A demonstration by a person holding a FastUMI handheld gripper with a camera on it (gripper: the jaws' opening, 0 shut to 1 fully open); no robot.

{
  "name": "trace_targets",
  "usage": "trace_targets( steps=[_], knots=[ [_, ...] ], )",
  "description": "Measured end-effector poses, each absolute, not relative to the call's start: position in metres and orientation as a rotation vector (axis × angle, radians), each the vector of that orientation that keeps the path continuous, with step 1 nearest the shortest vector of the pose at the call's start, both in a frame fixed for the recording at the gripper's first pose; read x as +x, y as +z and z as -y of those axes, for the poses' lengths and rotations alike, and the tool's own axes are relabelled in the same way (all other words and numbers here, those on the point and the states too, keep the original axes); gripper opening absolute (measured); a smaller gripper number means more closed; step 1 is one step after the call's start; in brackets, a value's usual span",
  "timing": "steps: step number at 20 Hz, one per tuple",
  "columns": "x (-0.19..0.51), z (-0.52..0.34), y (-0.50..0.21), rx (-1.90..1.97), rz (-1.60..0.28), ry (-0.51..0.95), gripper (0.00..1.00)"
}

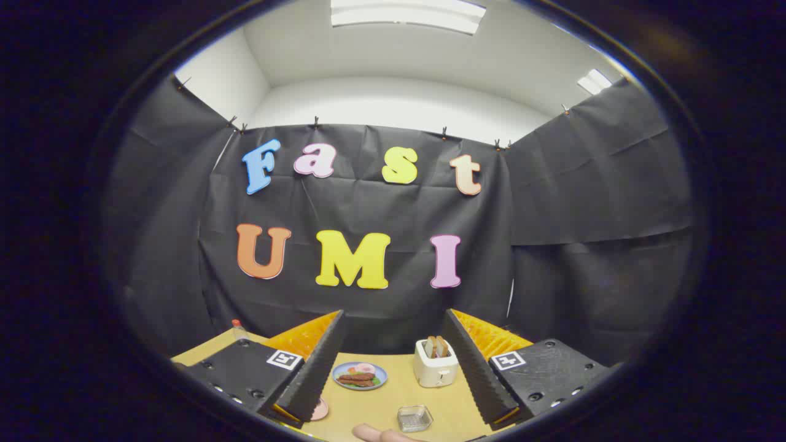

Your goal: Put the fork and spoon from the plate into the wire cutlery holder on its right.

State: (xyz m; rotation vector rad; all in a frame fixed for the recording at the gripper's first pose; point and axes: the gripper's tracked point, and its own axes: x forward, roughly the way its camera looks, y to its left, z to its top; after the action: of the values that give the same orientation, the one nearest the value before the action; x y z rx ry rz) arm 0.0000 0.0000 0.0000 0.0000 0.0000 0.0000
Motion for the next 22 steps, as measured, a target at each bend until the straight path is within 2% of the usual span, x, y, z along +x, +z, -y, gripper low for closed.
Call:
trace_targets(
  steps=[11, 22],
  knots=[
    [0.028, -0.034, -0.003, 0.052, -0.088, 0.059, 0.95],
    [0.052, -0.096, -0.089, 0.017, -0.256, 0.091, 0.96]
  ],
)
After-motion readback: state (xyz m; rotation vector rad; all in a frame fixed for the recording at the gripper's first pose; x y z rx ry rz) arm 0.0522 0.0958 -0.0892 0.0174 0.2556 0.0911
